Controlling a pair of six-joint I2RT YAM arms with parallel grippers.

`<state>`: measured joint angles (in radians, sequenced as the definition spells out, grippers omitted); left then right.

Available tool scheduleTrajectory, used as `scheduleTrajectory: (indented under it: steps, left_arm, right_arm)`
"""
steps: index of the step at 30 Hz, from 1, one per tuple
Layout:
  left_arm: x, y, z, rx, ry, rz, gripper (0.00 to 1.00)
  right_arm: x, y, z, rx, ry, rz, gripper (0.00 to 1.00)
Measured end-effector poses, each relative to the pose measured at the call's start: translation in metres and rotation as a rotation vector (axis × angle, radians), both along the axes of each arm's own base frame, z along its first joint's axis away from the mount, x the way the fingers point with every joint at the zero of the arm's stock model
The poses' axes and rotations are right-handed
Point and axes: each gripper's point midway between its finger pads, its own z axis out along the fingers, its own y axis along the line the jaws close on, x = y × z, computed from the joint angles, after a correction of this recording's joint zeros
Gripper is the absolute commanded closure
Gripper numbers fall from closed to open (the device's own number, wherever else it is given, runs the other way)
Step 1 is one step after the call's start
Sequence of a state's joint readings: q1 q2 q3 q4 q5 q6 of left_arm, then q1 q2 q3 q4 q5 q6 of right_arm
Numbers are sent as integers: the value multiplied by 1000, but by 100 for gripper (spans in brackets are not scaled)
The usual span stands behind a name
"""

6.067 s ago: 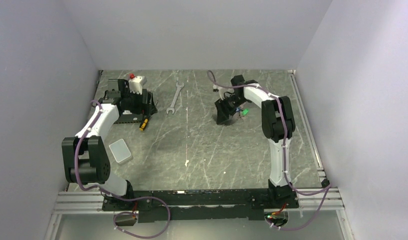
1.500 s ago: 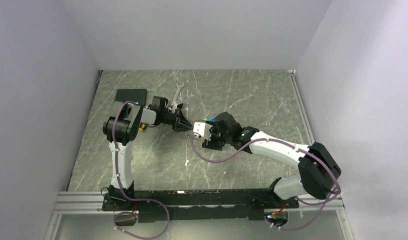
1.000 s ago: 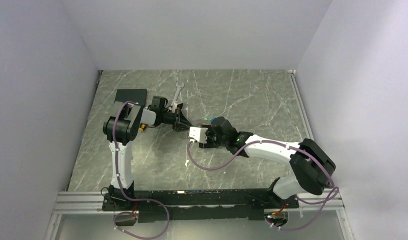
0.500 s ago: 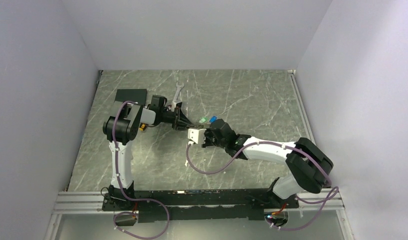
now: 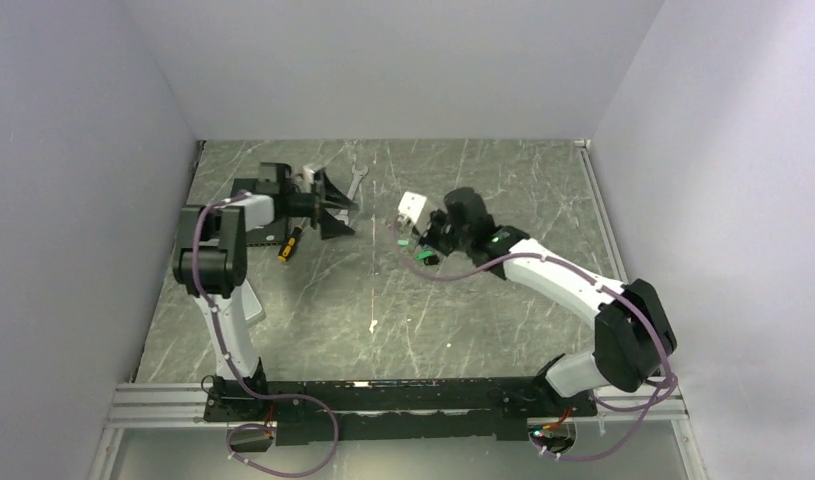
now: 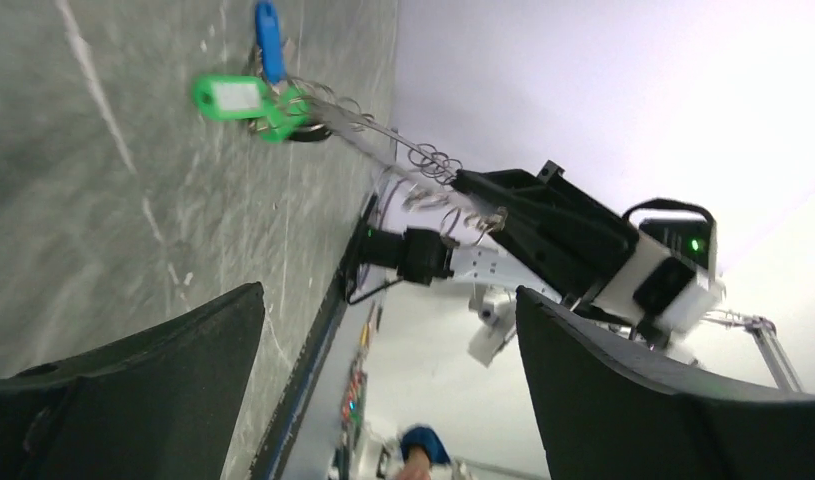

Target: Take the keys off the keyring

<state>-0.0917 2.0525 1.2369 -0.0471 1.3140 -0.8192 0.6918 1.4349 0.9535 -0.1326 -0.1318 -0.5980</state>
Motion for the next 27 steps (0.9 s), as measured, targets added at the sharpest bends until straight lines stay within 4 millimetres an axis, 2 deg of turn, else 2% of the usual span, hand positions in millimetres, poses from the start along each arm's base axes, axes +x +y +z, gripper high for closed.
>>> scheduleTrajectory:
  steps: [5,8,12,17,21,23,27]
  left_arm:
    - [26,57,32,26,-128,133,0]
    - [30,69,41,94,-205,166,1]
    - [19,69,53,208,-356,196,0]
    - [3,70,95,267,-639,190,1]
    - [-6,67,113,273,-822,150,0]
    - [-16,60,113,277,-892,115,1]
    - [-37,29,114,227,-994,-2,1]
  right_arm:
    - [23,-20,48,143,68,-86,100]
    - [30,-27,74,223,105,-107,100]
    - [30,-36,93,303,170,-119,100]
    - [22,-39,104,376,264,-117,100]
    - [14,-32,116,441,322,-87,100]
    - [10,-29,122,472,351,-72,100]
    - [1,-21,133,527,410,-46,100]
